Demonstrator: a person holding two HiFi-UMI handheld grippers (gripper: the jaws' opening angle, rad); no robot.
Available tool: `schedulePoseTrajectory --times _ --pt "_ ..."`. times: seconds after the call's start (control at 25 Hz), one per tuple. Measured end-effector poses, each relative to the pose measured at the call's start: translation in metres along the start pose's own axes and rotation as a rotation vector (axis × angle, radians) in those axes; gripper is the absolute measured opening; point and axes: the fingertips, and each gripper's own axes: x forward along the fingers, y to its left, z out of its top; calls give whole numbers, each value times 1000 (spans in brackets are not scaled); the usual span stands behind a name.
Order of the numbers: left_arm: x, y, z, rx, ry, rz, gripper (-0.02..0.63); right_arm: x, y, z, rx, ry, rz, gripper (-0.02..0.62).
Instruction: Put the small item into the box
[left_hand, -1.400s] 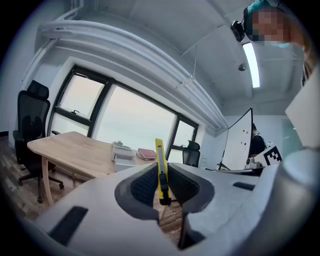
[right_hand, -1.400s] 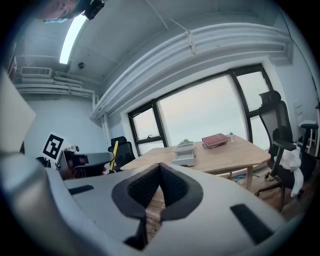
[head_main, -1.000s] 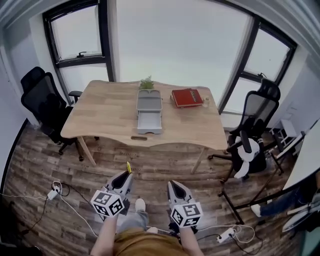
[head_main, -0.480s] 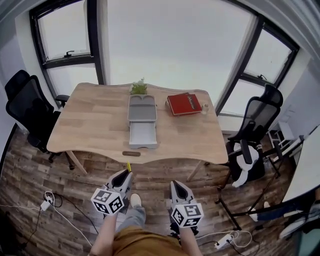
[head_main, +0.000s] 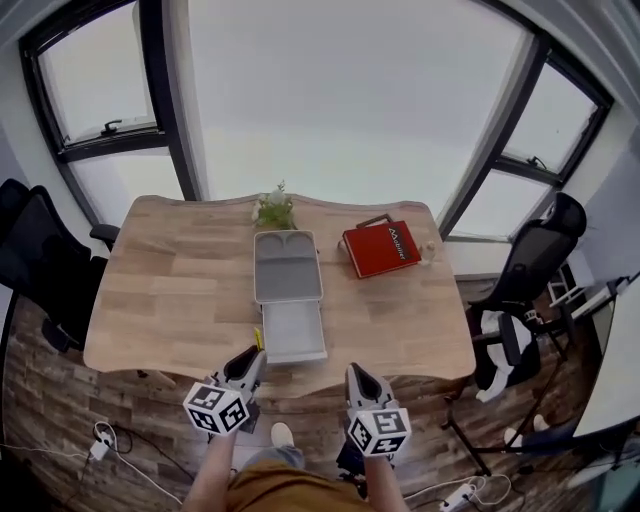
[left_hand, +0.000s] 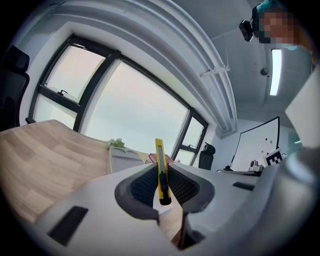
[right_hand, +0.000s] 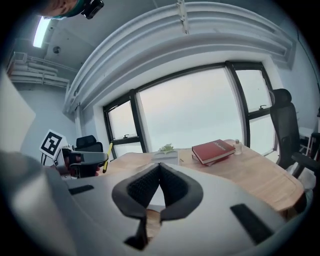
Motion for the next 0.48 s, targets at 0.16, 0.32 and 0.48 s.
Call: schedulePoseTrajectory --times 0.16,0.32,0.48 --pt "29 34 9 -7 25 -1 61 43 3 11 -31 6 -8 5" --pt "45 43 14 -13 37 -22 61 55 1 14 -35 19 -34 5" --pt "57 44 16 -2 47 -39 61 61 -4 20 -46 21 -53 5"
